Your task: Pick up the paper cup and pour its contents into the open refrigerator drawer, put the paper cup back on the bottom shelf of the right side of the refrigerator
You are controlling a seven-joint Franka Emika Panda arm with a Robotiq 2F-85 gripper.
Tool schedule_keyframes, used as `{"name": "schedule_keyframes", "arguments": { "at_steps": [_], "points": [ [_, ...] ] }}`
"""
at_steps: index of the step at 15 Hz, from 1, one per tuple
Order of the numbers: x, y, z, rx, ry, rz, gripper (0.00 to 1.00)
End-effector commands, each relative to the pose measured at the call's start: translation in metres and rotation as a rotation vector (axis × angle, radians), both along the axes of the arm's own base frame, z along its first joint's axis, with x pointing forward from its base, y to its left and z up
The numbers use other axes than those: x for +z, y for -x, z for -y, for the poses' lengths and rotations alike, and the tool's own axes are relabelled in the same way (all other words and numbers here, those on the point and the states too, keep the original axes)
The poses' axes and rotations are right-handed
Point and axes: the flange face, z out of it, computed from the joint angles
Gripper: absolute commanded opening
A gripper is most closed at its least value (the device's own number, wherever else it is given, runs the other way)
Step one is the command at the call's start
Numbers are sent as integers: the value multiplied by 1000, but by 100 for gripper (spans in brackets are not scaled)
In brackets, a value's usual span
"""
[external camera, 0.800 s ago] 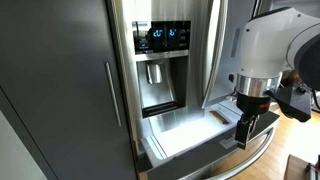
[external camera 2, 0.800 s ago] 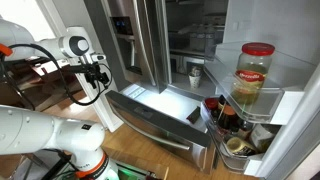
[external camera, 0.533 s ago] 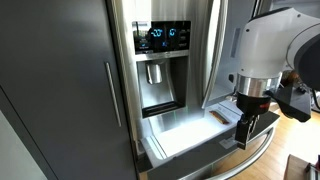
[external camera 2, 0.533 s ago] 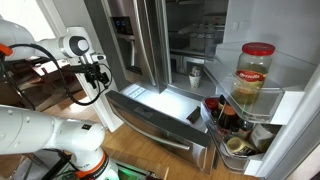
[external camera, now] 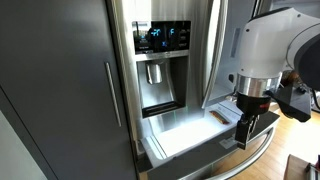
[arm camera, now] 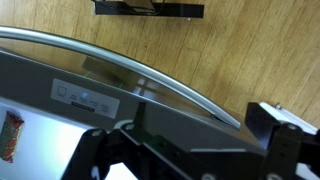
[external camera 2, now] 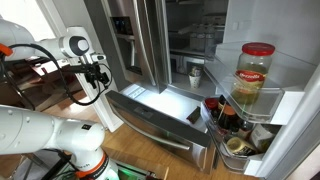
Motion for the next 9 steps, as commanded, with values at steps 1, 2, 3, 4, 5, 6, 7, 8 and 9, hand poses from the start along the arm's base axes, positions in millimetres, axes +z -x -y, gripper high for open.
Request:
{"name": "schedule_keyframes", "arguments": {
  "at_steps": [1, 2, 3, 4, 5, 6, 7, 8, 9],
  "points": [
    [0, 0, 0, 0, 0, -1, 100],
    [0, 0, 0, 0, 0, -1, 100],
    [0, 0, 0, 0, 0, -1, 100],
    [0, 0, 0, 0, 0, -1, 100],
    [0, 0, 0, 0, 0, -1, 100],
    [0, 0, 0, 0, 0, -1, 100],
    [0, 0, 0, 0, 0, -1, 100],
    [0, 0, 0, 0, 0, -1, 100],
    [-3, 2, 14, -22, 0, -7, 100]
  ]
}}
